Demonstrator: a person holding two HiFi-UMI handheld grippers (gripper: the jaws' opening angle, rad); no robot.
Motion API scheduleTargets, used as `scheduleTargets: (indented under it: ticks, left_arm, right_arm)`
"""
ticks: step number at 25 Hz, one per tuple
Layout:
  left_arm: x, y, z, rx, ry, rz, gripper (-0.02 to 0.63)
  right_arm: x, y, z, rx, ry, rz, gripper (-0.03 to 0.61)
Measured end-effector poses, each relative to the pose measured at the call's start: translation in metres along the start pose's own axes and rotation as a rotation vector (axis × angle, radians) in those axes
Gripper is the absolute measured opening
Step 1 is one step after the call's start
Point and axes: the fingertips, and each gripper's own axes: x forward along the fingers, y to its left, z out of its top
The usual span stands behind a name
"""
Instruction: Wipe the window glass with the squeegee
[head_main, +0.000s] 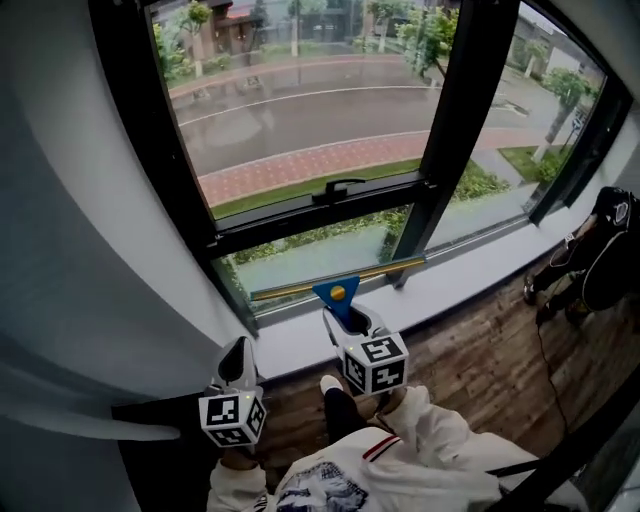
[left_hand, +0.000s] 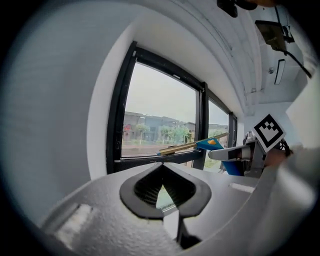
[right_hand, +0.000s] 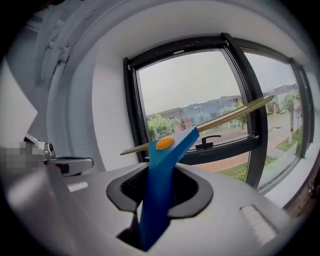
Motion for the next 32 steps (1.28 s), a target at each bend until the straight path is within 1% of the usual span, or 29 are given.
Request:
scheduleTargets:
  ticks: [5,10,15,18,23,32]
  left_arm:
    - [-0.063,-0.022,-0.018,-0.013,0.008,-0.019,0.001]
    - [-0.090,-0.040,-0.022,-0.027,0.007,-0.025,0.002]
    - [-0.084,-0.066,-0.028,-0.013,0.021,-0.046,0.001]
    - [-0.077,-0.081,-0.032,-0.007,0.034,-0.035,0.002]
    - [-0.066,-0.104,-0.026,0.012,0.029,-0.007,0.001]
    - [-0.050,-0.125,-0.015,0.029,0.026,-0.002,0.000]
  right_arm:
    - [-0.061,0.031,-0.024,0.015,0.014,-0.017,0.114]
    - [-0.097,0.039,-0.037,0.022,0.031,-0.022,0.112]
    - [-0.117,0.023,-0.044,0.010,0.039,-0.031,0.110]
    - [-0.129,0.008,-0.045,-0.007,0.036,-0.027,0.110]
    - [-0.145,-0.017,-0.030,-0.015,0.008,-0.006,0.110]
    - [-0.153,-0.040,-0.016,-0.005,-0.025,0.005,0.110]
